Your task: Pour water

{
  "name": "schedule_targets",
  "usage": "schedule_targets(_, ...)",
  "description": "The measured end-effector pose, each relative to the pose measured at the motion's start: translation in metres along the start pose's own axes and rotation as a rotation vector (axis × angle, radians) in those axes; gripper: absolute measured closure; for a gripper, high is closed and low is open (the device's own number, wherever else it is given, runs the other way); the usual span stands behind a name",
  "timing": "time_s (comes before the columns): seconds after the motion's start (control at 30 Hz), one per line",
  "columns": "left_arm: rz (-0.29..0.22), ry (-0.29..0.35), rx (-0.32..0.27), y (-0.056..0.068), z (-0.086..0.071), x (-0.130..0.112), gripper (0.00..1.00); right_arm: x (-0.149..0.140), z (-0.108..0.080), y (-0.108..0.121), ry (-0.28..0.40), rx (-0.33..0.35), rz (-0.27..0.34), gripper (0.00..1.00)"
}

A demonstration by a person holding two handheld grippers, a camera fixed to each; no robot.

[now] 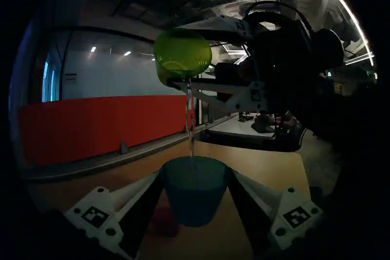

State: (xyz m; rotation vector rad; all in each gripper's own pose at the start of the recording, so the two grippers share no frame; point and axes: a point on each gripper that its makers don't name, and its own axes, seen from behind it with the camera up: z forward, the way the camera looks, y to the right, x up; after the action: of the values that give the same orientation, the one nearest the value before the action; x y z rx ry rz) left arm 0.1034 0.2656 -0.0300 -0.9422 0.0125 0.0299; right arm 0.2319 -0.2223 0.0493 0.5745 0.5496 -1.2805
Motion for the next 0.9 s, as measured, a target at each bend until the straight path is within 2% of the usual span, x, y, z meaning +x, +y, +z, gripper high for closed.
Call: schedule_targets(0.9,-0.005,0.011,-0.002,0.0009,0.0024,0.0032,0.11,0.0091,0.0002,0.0075,0.001,-0.011,-0.152,0.09)
